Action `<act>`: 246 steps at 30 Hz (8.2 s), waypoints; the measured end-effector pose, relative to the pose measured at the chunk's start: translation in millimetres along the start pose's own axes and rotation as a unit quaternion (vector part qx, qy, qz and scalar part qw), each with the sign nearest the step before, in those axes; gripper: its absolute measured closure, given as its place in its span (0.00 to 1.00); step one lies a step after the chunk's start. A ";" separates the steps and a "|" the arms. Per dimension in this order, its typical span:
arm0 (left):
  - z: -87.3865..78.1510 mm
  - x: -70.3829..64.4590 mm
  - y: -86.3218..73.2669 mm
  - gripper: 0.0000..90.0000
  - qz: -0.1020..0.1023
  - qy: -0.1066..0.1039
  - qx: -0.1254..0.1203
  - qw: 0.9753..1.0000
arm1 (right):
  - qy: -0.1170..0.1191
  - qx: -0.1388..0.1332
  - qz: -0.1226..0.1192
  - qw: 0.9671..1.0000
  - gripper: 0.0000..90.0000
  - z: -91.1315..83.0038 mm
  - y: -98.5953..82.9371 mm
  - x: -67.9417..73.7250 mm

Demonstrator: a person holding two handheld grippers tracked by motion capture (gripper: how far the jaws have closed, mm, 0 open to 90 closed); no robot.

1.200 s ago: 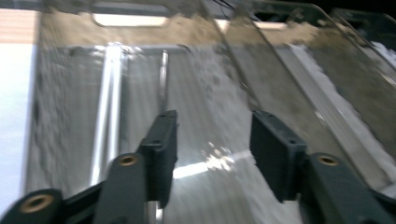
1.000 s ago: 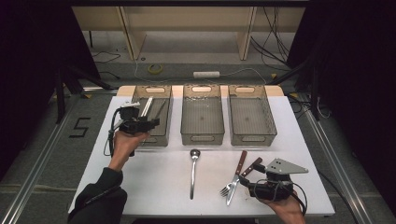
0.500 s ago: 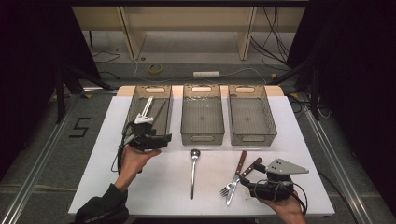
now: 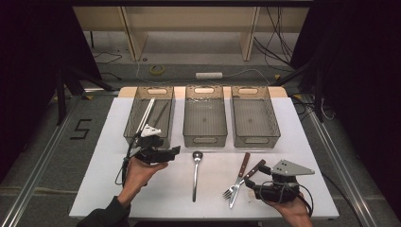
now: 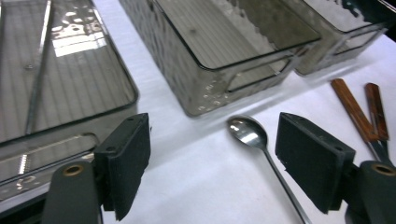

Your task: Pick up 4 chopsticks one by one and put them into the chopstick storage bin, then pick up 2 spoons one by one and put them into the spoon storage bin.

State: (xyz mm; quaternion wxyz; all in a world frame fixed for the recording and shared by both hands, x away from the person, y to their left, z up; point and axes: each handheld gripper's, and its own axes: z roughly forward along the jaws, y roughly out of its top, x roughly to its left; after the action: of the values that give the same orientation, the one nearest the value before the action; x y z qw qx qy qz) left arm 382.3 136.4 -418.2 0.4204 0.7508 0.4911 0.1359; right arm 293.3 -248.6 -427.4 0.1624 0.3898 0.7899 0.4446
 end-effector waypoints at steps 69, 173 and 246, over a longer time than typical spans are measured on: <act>-43.5 3.6 -43.2 0.22 0.053 -0.058 -0.074 0.994 | -0.002 0.284 -0.120 0.951 0.37 -7.5 -14.3 -30.9; -48.3 6.4 -48.4 0.21 0.052 -0.043 -0.093 0.993 | 0.017 0.113 -0.083 0.990 0.87 45.0 91.7 -36.1; -44.0 -4.3 -50.7 0.19 0.068 -0.054 -0.074 0.993 | -0.040 0.099 0.023 0.994 0.86 187.5 169.1 -38.8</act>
State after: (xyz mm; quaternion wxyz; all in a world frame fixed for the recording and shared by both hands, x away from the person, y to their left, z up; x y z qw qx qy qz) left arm 321.5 163.0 -429.2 0.4905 0.7554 0.4041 0.1596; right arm 511.1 -119.3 -394.2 0.1438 0.4395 0.8139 0.3518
